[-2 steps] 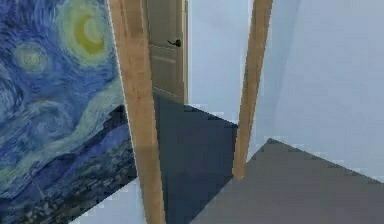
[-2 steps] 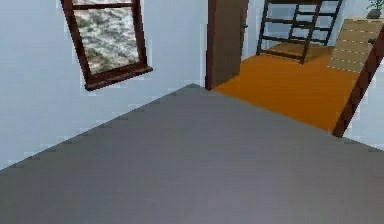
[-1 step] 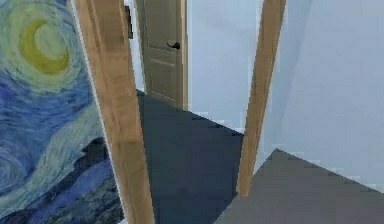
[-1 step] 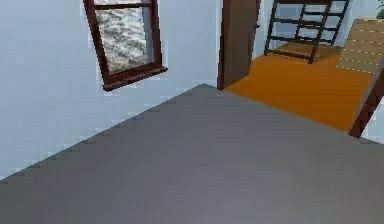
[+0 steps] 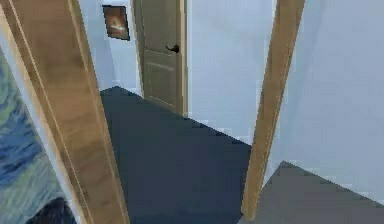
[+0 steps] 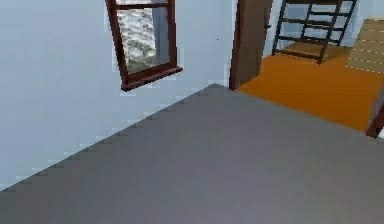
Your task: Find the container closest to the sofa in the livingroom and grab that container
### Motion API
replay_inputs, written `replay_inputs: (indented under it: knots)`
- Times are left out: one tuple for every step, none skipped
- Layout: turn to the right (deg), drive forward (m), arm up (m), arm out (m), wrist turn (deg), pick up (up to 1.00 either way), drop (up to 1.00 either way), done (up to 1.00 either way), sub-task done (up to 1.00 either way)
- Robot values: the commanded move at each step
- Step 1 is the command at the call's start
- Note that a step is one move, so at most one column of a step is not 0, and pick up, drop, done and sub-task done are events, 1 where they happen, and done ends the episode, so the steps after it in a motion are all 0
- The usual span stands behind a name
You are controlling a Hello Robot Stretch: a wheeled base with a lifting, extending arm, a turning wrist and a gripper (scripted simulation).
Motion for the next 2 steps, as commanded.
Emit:
replay_inputs:
  knots:
    - [24.0,0.0,0.0,0.0,0.0,0.0,0.0,0.0,0.0]
    - [0.0,0.05,0.0,0.0,0.0,0.0,0.0,0.0,0.0]
